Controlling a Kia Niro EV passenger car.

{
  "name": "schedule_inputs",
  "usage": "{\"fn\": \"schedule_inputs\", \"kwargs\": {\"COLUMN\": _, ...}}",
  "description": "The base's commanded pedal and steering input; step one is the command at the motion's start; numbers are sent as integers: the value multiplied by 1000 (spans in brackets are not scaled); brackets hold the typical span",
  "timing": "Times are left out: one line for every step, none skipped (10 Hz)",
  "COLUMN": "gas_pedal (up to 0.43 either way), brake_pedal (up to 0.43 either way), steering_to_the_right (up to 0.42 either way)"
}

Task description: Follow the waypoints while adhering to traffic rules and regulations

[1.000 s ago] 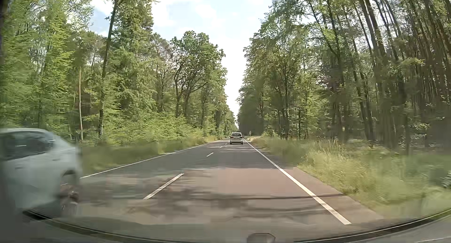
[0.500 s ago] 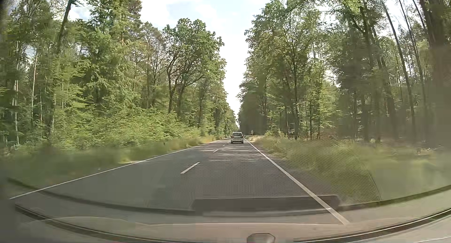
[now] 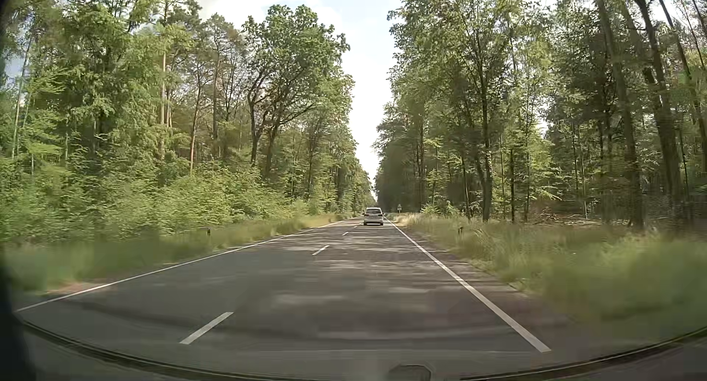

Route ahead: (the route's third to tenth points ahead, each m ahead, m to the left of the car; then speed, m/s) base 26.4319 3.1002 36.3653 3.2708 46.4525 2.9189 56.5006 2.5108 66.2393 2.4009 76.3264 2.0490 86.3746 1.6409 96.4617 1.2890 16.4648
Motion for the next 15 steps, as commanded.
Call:
{"fn": "schedule_inputs", "kwargs": {"gas_pedal": 67, "brake_pedal": 30, "steering_to_the_right": -3}}
{"fn": "schedule_inputs", "kwargs": {"gas_pedal": 67, "brake_pedal": 37, "steering_to_the_right": -3}}
{"fn": "schedule_inputs", "kwargs": {"gas_pedal": 67, "brake_pedal": 37, "steering_to_the_right": -2}}
{"fn": "schedule_inputs", "kwargs": {"gas_pedal": 67, "brake_pedal": 37, "steering_to_the_right": -1}}
{"fn": "schedule_inputs", "kwargs": {"gas_pedal": 67, "brake_pedal": 37, "steering_to_the_right": 0}}
{"fn": "schedule_inputs", "kwargs": {"gas_pedal": 67, "brake_pedal": 37, "steering_to_the_right": 0}}
{"fn": "schedule_inputs", "kwargs": {"gas_pedal": 67, "brake_pedal": 37, "steering_to_the_right": 0}}
{"fn": "schedule_inputs", "kwargs": {"gas_pedal": 67, "brake_pedal": 37, "steering_to_the_right": 1}}
{"fn": "schedule_inputs", "kwargs": {"gas_pedal": 67, "brake_pedal": 37, "steering_to_the_right": 1}}
{"fn": "schedule_inputs", "kwargs": {"gas_pedal": 67, "brake_pedal": 30, "steering_to_the_right": 1}}
{"fn": "schedule_inputs", "kwargs": {"gas_pedal": 67, "brake_pedal": 37, "steering_to_the_right": 1}}
{"fn": "schedule_inputs", "kwargs": {"gas_pedal": 67, "brake_pedal": 37, "steering_to_the_right": 1}}
{"fn": "schedule_inputs", "kwargs": {"gas_pedal": 67, "brake_pedal": 37, "steering_to_the_right": 1}}
{"fn": "schedule_inputs", "kwargs": {"gas_pedal": 67, "brake_pedal": 37, "steering_to_the_right": 1}}
{"fn": "schedule_inputs", "kwargs": {"gas_pedal": 67, "brake_pedal": 30, "steering_to_the_right": 1}}
